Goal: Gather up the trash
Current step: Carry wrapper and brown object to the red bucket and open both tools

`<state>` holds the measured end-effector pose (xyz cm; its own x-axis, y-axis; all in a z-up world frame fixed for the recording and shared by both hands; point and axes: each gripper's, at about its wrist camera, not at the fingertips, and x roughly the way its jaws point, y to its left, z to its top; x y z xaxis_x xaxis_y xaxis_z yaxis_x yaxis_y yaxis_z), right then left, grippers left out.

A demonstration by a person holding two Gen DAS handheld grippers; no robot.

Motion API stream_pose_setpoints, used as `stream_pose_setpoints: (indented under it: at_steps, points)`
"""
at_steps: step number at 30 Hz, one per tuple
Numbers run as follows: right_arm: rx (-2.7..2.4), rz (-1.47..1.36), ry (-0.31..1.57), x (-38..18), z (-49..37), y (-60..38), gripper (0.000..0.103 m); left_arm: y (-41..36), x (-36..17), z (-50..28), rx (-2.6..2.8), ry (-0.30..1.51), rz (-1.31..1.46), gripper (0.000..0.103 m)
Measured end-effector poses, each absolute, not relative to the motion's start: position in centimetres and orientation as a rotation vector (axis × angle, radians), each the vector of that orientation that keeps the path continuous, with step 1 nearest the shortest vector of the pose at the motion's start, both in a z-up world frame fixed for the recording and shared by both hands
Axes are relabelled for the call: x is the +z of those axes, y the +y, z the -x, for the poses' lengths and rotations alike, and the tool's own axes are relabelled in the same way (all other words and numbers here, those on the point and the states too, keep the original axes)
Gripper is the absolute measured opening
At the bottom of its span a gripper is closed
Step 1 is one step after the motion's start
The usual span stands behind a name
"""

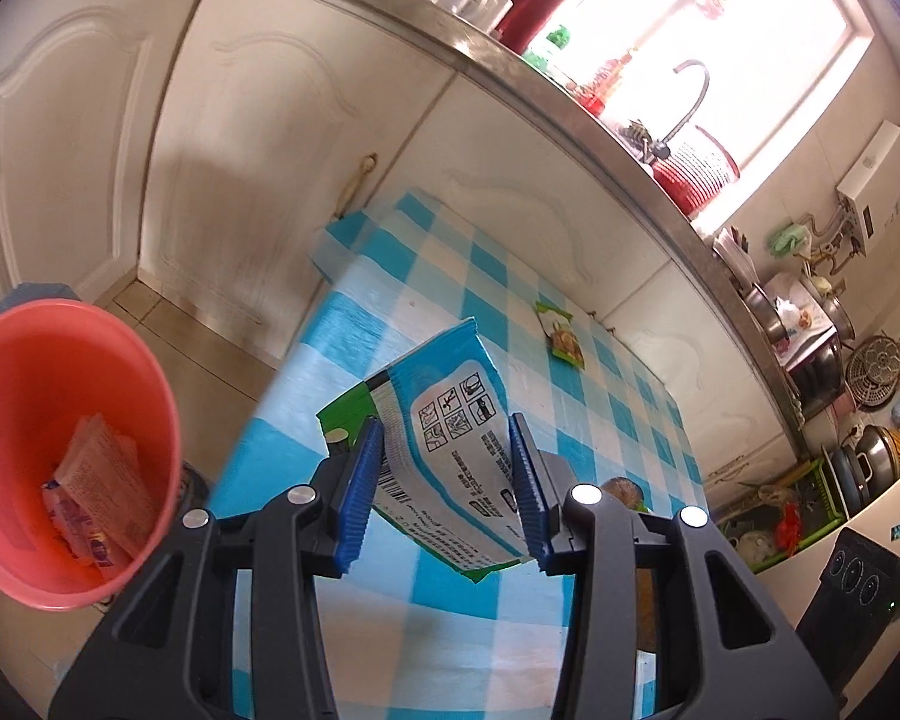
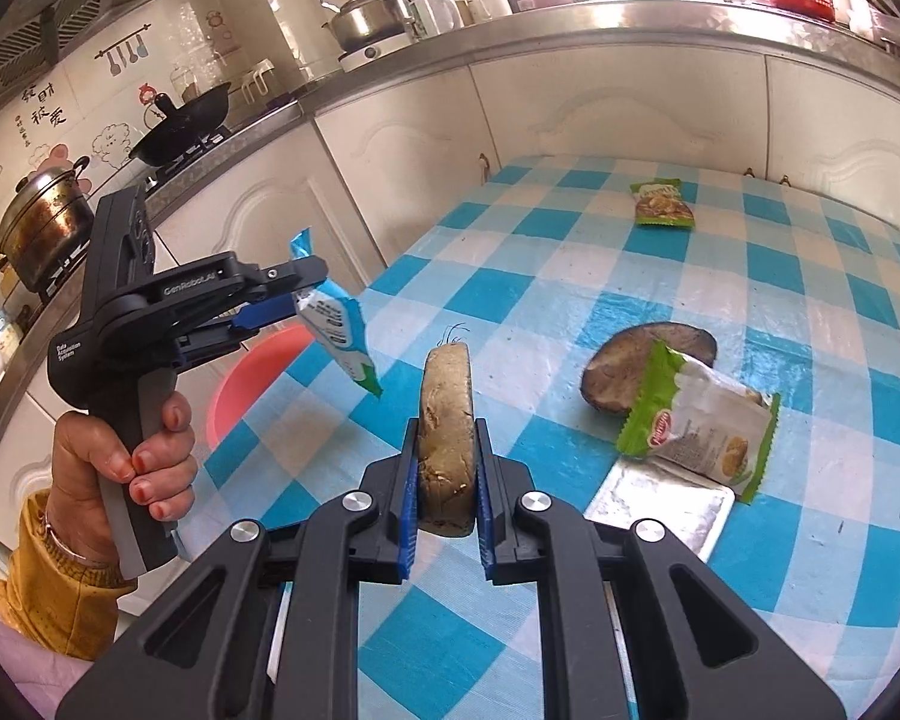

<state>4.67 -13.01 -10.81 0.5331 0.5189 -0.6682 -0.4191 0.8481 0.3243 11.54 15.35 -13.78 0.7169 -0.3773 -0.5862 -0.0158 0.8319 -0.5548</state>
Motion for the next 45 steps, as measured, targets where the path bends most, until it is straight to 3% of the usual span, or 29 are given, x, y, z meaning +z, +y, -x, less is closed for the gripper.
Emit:
stream_pose_setpoints:
  at_steps: [14, 16, 27, 38, 41, 42, 43, 44, 45]
  points:
    - [0.732, -0.094, 0.853, -8.8, -7.3, -4.8, 0.016, 24.5, -14.6, -8.3, -0.01, 0.724, 0.593, 0.042]
    - [0.77, -0.083, 0.861, -8.7, -7.9, -2.8, 0.016, 25.9, -14.9, -8.0, 0.028, 0.726, 0.588, 0.026]
    - [0.911, -0.013, 0.946, -10.8, -11.3, 7.5, 0.016, 32.7, -18.1, -6.2, 0.159, 0.744, 0.675, 0.026]
    - [0.958, -0.014, 1.057, -13.7, -13.3, 12.9, 0.016, 34.7, -20.2, -4.7, 0.222, 0.776, 0.679, 0.026]
    - [0.959, -0.027, 1.077, -14.2, -13.6, 13.5, 0.02, 34.8, -20.5, -4.7, 0.228, 0.784, 0.669, 0.026]
    - [0.959, -0.031, 1.074, -14.2, -13.7, 13.5, 0.028, 34.7, -20.6, -4.6, 0.233, 0.791, 0.665, 0.031]
    - [0.955, -0.039, 1.064, -14.1, -13.8, 13.5, 0.046, 34.7, -20.7, -4.6, 0.24, 0.795, 0.657, 0.042]
    - [0.944, -0.05, 1.051, -14.0, -13.8, 13.3, 0.054, 34.6, -20.7, -4.6, 0.251, 0.797, 0.644, 0.049]
    - [0.938, -0.067, 1.035, -13.7, -13.8, 12.9, 0.062, 34.5, -20.7, -4.6, 0.273, 0.802, 0.622, 0.064]
